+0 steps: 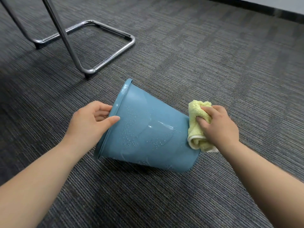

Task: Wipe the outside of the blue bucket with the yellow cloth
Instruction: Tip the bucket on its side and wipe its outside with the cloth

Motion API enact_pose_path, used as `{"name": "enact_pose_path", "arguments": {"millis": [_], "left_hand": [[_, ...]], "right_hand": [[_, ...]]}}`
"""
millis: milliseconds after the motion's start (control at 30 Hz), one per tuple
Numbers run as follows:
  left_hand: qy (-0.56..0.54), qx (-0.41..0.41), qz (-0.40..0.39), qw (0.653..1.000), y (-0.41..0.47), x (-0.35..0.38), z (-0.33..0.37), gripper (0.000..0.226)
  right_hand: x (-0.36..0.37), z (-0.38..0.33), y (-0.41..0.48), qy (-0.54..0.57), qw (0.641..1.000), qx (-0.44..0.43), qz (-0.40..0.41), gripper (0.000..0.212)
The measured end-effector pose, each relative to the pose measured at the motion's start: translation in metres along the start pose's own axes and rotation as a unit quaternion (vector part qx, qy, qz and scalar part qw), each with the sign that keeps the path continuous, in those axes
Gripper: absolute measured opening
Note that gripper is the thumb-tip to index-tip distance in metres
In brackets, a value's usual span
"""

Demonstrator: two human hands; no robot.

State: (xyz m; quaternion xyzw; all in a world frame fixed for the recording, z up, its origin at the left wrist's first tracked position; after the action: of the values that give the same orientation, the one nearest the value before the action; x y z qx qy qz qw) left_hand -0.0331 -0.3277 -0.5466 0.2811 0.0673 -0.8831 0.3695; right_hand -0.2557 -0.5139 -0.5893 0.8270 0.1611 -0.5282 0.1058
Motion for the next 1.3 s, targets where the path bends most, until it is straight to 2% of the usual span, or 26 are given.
{"name": "enact_pose_path", "arguments": {"millis": [67,133,233,367,467,633,800,867,1000,1067,1167,1300], "left_hand": [[0.061,0.020,-0.020,0.998,-0.002,-0.003,0.003,0.028],[0.096,0.035,-0.042,0.994,-0.005,-0.004,0.004,0.049],[0.061,0.044,-0.062,0.995,-0.006,-0.005,0.005,0.062],[0.019,0.024,-0.086,0.996,-0.006,-0.004,0.004,0.061],[-0.008,0.028,-0.096,0.995,-0.008,0.003,0.008,0.058],[0.003,0.044,-0.080,0.996,-0.009,0.004,0.008,0.060],[-0.011,0.039,-0.098,0.994,-0.009,0.002,0.008,0.057],[-0.012,0.037,-0.092,0.995,-0.007,0.002,0.008,0.057],[-0.024,0.030,-0.086,0.996,-0.007,0.005,0.012,0.059],[-0.029,0.027,-0.088,0.995,-0.008,0.005,0.013,0.059],[-0.023,0.021,-0.088,0.996,-0.007,0.003,0.010,0.059],[-0.031,0.001,-0.100,0.995,-0.003,-0.002,0.006,0.054]], "right_hand": [[-0.002,-0.001,0.001,0.005,1.000,-0.005,0.008,0.038],[-0.005,-0.005,0.003,0.024,1.000,-0.013,0.009,0.038],[-0.012,-0.020,0.005,0.079,0.996,-0.039,0.013,0.040],[-0.021,-0.054,-0.002,0.139,0.984,-0.110,0.035,0.049],[-0.019,-0.083,-0.014,0.116,0.973,-0.197,0.024,0.050],[-0.015,-0.101,-0.030,0.074,0.964,-0.257,0.009,0.044],[-0.010,-0.113,-0.061,0.027,0.913,-0.405,-0.037,0.045],[-0.013,-0.113,-0.053,0.026,0.919,-0.392,-0.040,0.041],[-0.013,-0.098,-0.025,0.026,0.964,-0.265,-0.006,0.036],[-0.013,-0.094,-0.022,0.034,0.974,-0.226,0.006,0.036],[-0.010,-0.094,-0.035,0.025,0.962,-0.272,0.017,0.036],[-0.007,-0.097,-0.060,-0.001,0.922,-0.384,-0.048,0.042]]}}
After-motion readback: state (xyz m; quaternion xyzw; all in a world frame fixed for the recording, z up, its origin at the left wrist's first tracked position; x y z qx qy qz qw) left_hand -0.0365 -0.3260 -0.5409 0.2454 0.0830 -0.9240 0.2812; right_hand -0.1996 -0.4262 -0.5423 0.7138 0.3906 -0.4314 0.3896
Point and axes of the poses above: each hand's wrist, its own y-axis towards the middle knuckle, its own x-axis out of the palm, z = x × y, the point moved 1 cm from there along y, towards the middle knuckle, and after that the axes turned 1 degree about z, right-handed, at the moved point
